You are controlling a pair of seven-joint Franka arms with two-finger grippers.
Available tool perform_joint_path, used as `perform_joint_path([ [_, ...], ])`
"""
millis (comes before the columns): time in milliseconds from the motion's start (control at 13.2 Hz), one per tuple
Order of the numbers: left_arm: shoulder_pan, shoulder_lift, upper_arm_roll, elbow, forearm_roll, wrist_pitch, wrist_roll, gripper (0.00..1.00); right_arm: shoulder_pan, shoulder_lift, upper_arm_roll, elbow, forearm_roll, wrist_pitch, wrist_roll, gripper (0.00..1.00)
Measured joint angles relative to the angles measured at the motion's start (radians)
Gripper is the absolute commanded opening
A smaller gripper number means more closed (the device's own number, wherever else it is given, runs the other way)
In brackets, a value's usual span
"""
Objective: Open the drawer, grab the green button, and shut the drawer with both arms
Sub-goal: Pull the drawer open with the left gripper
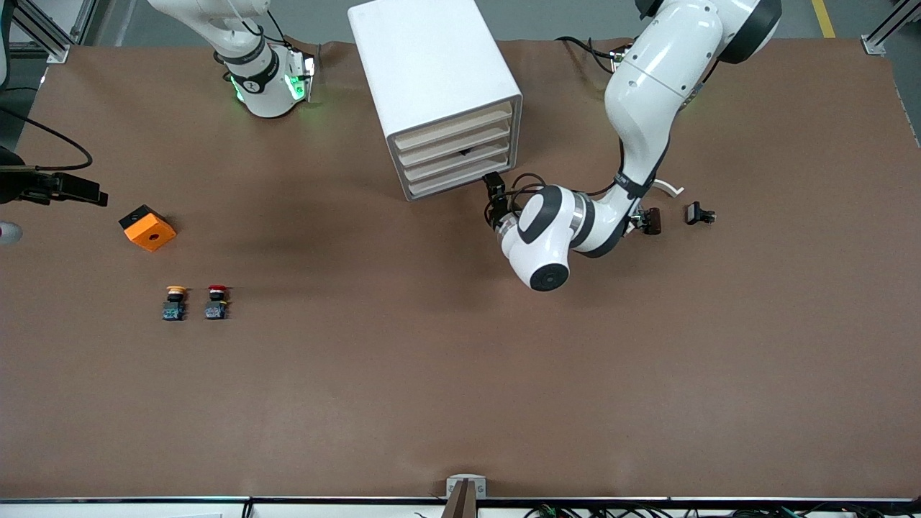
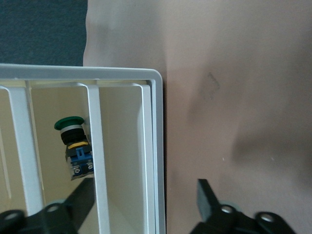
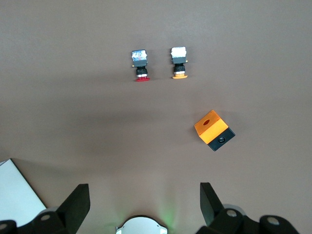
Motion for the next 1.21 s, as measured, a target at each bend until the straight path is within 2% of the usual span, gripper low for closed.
perform_joint_path([
  [76, -0.004, 0.007, 0.0, 0.0, -0.021, 0.0, -0.017, 0.68, 0.0, 0.0, 0.0, 0.0, 0.0, 0.0, 0.0, 1.0],
  [227, -0.014, 0.01, -0.001, 0.001, -0.064, -0.003, -0.035, 0.67, 0.0, 0.0, 0.001, 0.0, 0.0, -0.001, 0.0, 1.0],
  [303, -0.019, 0.01, -0.001, 0.002, -0.075, -0.012, -0.043, 0.63, 0.0, 0.0, 0.002, 0.0, 0.0, -0.002, 0.002, 1.0],
  [529, -0.053, 0.012, -0.003, 0.001, -0.08, -0.038, -0.063, 0.61, 0.002, 0.0, 0.006, 0.0, 0.001, -0.007, 0.049, 1.0],
  [681, -0.077, 0.02, -0.003, 0.001, -0.08, -0.049, -0.082, 0.39, 0.003, 0.0, 0.01, 0.0, 0.002, -0.008, 0.086, 1.0],
  [756, -0.084, 0.024, -0.003, 0.001, -0.08, -0.052, -0.09, 0.35, 0.003, 0.0, 0.01, 0.0, 0.005, -0.01, 0.104, 1.0],
  [983, -0.094, 0.031, -0.003, 0.001, -0.083, -0.061, -0.097, 0.0, 0.014, 0.0, 0.013, 0.0, 0.023, -0.018, 0.173, 1.0],
  [1210, -0.093, 0.031, -0.002, 0.007, -0.096, -0.077, -0.096, 0.0, 0.059, 0.0, 0.018, 0.0, 0.024, -0.022, 0.276, 1.0],
])
